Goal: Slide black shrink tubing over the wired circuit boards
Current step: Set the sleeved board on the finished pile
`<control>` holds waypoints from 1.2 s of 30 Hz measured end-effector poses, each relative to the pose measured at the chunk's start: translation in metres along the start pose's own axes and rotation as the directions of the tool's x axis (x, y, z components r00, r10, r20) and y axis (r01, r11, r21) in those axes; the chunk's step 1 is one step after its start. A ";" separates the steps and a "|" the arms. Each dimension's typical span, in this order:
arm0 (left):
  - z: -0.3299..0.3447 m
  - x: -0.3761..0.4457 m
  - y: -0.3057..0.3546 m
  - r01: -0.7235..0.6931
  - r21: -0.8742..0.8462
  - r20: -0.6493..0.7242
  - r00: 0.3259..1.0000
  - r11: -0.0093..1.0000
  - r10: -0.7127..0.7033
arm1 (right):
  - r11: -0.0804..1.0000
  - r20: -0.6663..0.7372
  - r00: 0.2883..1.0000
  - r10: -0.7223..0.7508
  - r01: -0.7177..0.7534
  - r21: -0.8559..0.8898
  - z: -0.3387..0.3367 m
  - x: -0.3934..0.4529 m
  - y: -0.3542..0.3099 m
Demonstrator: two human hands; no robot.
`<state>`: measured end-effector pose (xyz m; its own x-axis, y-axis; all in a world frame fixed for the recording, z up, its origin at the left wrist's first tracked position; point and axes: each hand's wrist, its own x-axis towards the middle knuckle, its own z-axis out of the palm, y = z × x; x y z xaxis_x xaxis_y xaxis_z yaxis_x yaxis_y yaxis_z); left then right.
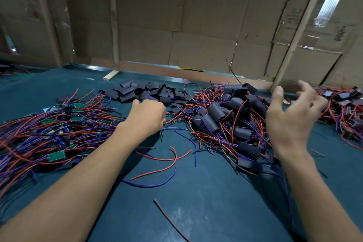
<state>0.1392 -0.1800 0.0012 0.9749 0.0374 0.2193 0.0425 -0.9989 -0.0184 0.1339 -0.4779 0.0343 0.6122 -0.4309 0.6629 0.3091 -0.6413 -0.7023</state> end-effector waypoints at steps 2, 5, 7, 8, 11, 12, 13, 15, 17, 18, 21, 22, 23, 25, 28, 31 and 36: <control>-0.004 -0.004 0.005 -0.026 0.053 -0.070 0.997 0.998 0.030 | 0.977 -0.041 0.982 -0.186 0.189 0.101 0.008 -0.014 -0.010; -0.013 -0.011 0.011 -0.101 -0.054 -0.254 0.964 0.993 0.084 | 0.912 0.003 0.941 -0.338 0.327 0.247 0.018 -0.035 -0.026; -0.021 -0.014 0.015 -0.218 -0.117 -0.426 0.892 0.969 0.149 | 0.898 0.111 0.922 -0.372 0.326 0.295 0.024 -0.048 -0.033; -0.025 -0.015 0.017 -0.314 -0.127 -0.525 0.826 0.941 0.205 | 0.903 0.177 0.914 -0.364 0.299 0.310 0.026 -0.054 -0.035; -0.032 -0.019 0.026 -0.626 -0.083 -0.705 0.587 0.775 0.398 | 0.909 0.367 0.897 -0.246 0.082 0.410 0.033 -0.065 -0.041; -0.032 -0.022 0.030 -0.696 -0.111 -0.712 0.553 0.709 0.432 | 0.885 0.454 0.872 -0.185 -0.053 0.462 0.035 -0.066 -0.042; -0.032 -0.024 0.036 -0.735 -0.185 -0.693 0.569 0.653 0.444 | 0.841 0.551 0.825 -0.126 -0.206 0.501 0.036 -0.066 -0.044; -0.031 -0.028 0.044 -0.720 -0.380 -0.596 0.670 0.580 0.442 | 0.699 0.698 0.715 -0.049 -0.474 0.535 0.037 -0.066 -0.045; -0.027 -0.029 0.049 -0.665 -0.497 -0.494 0.745 0.557 0.449 | 0.596 0.736 0.677 -0.030 -0.579 0.557 0.037 -0.065 -0.045; -0.025 -0.029 0.050 -0.652 -0.520 -0.474 0.758 0.552 0.448 | 0.563 0.731 0.682 -0.031 -0.592 0.576 0.036 -0.064 -0.045; -0.023 -0.029 0.047 -0.633 -0.542 -0.464 0.774 0.552 0.432 | 0.440 0.696 0.718 -0.004 -0.623 0.646 0.033 -0.056 -0.044; -0.022 -0.027 0.044 -0.617 -0.545 -0.456 0.786 0.568 0.416 | 0.411 0.683 0.730 0.010 -0.626 0.663 0.030 -0.052 -0.043; -0.021 -0.026 0.040 -0.598 -0.542 -0.454 0.799 0.591 0.393 | 0.392 0.669 0.742 0.026 -0.623 0.676 0.029 -0.048 -0.042; -0.017 -0.022 0.035 -0.591 -0.512 -0.499 0.795 0.623 0.345 | 0.372 0.646 0.761 0.061 -0.618 0.693 0.026 -0.044 -0.038; -0.013 -0.019 0.033 -0.589 -0.496 -0.554 0.781 0.639 0.290 | 0.341 0.652 0.753 0.088 -0.638 0.691 0.027 -0.046 -0.038; -0.011 -0.020 0.035 -0.616 -0.488 -0.592 0.754 0.618 0.284 | 0.370 0.690 0.722 0.052 -0.656 0.658 0.031 -0.051 -0.039; -0.011 -0.025 0.042 -0.621 -0.537 -0.558 0.769 0.571 0.312 | 0.482 0.766 0.639 0.065 -0.693 0.537 0.038 -0.062 -0.040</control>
<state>0.1145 -0.2227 0.0059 0.6409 -0.2977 0.7075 -0.6987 -0.6080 0.3771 0.1114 -0.4017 0.0115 0.9692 0.1692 0.1790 0.1154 0.3300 -0.9369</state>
